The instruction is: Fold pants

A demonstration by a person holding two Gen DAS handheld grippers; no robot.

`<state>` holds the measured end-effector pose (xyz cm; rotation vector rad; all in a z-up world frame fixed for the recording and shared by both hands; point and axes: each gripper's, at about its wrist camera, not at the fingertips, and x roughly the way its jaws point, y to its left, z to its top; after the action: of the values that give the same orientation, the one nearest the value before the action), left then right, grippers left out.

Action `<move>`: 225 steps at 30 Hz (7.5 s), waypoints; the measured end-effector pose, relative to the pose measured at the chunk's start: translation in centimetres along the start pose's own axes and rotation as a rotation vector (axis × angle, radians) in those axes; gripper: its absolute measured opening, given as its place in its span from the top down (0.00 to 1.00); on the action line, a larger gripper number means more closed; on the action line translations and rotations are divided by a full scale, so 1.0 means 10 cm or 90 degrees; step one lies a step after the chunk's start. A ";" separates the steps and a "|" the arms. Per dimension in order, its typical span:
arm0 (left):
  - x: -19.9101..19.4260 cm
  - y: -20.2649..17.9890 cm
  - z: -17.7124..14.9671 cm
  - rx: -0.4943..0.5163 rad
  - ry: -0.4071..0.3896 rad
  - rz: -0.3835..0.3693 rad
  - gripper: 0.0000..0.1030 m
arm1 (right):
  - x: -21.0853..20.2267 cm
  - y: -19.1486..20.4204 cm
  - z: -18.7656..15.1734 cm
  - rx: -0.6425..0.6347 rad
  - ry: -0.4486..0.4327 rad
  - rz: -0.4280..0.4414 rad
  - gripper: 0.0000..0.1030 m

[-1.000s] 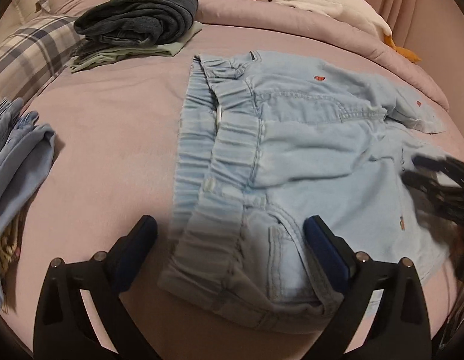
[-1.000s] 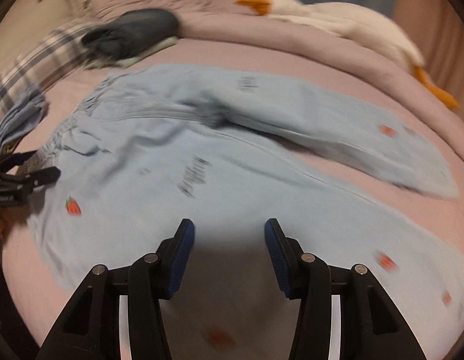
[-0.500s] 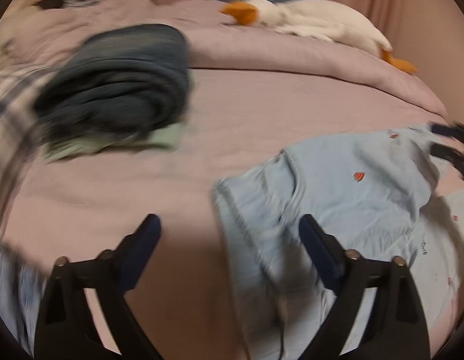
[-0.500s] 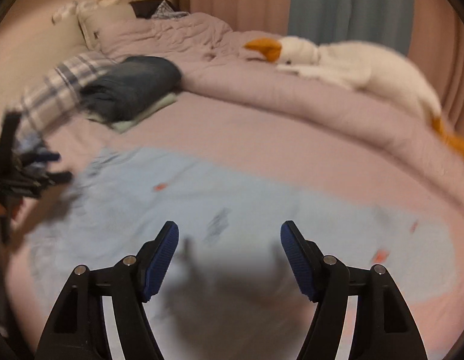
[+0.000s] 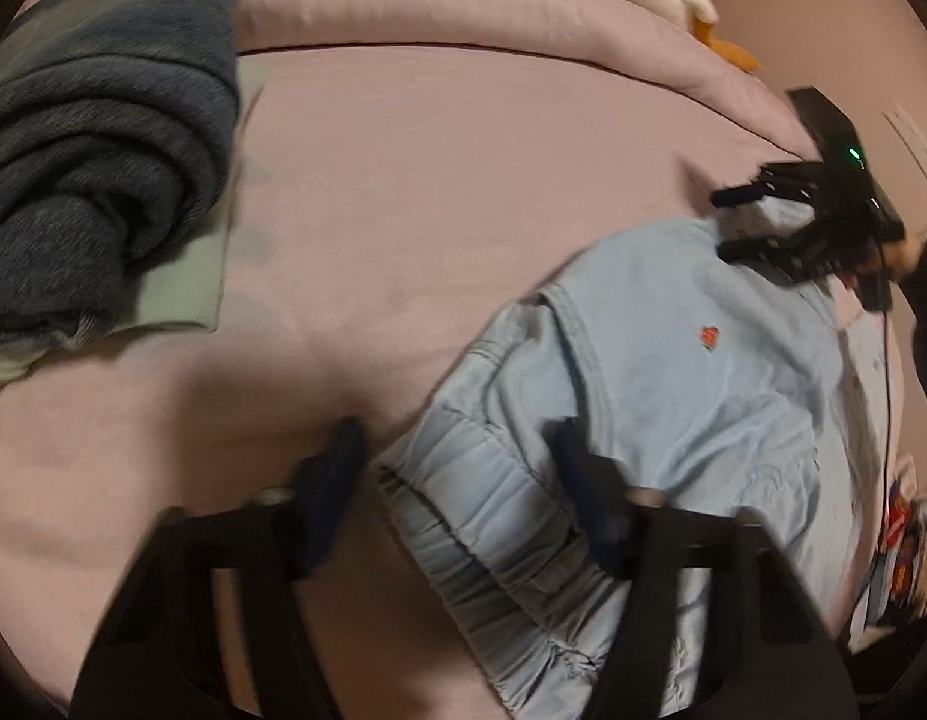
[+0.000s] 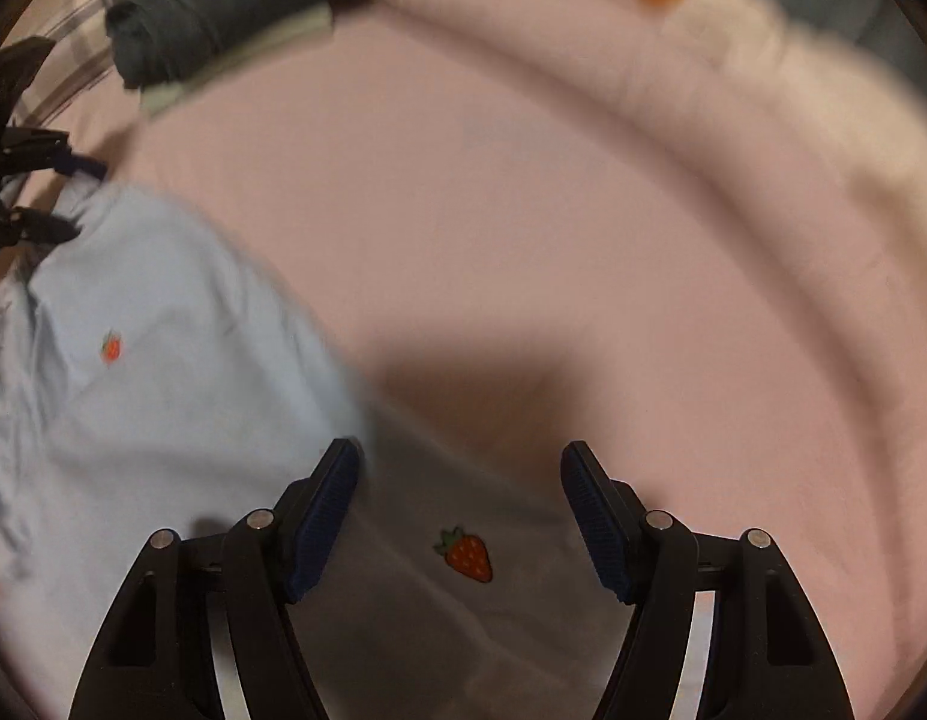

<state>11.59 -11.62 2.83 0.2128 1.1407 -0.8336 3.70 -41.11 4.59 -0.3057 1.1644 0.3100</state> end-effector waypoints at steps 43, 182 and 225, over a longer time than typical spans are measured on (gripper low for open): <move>-0.94 -0.84 -0.56 0.144 -0.182 0.195 0.90 | -1.23 0.73 -0.19 0.026 -0.179 -0.153 0.94; -1.12 -1.12 -2.03 -0.276 -0.214 0.163 0.43 | -1.95 -0.02 -4.56 0.837 -0.373 -0.278 0.46; -1.13 -1.00 -2.32 -0.458 -0.207 -0.182 0.49 | -0.71 1.05 -1.10 0.237 -0.180 0.009 0.46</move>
<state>-13.64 -0.44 5.10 -0.6724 1.1029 -0.6253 -12.29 -36.38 6.43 0.0717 0.9219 0.1385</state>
